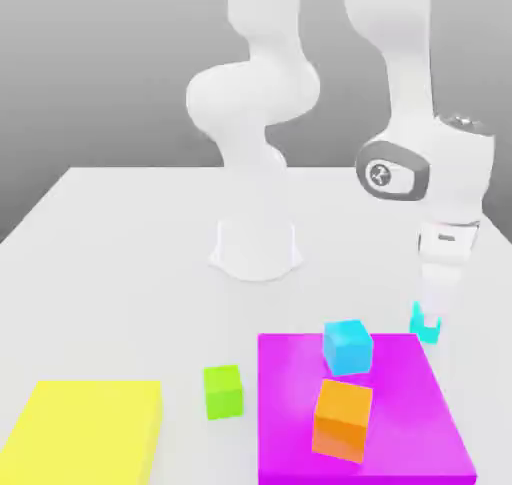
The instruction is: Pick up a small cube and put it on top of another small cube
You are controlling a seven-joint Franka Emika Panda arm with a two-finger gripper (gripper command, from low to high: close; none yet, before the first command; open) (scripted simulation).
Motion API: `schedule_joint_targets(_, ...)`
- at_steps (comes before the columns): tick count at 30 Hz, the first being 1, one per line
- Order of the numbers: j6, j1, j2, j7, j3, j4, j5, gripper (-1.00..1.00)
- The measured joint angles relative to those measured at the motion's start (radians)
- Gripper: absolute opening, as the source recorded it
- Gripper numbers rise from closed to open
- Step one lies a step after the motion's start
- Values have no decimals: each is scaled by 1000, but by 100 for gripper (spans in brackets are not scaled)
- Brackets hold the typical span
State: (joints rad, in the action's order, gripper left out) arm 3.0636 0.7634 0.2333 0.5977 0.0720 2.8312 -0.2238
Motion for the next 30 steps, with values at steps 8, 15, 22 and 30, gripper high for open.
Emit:
schedule_joint_targets(8,37,37,45,15,-39,-8,-15,-100)
schedule_joint_targets(15,-142,-30,-182,-128,79,39,176,-100)
schedule_joint_targets(22,-260,-63,-281,-463,24,19,250,-100)
schedule_joint_targets(30,-376,-98,-357,-847,-69,-21,240,-100)
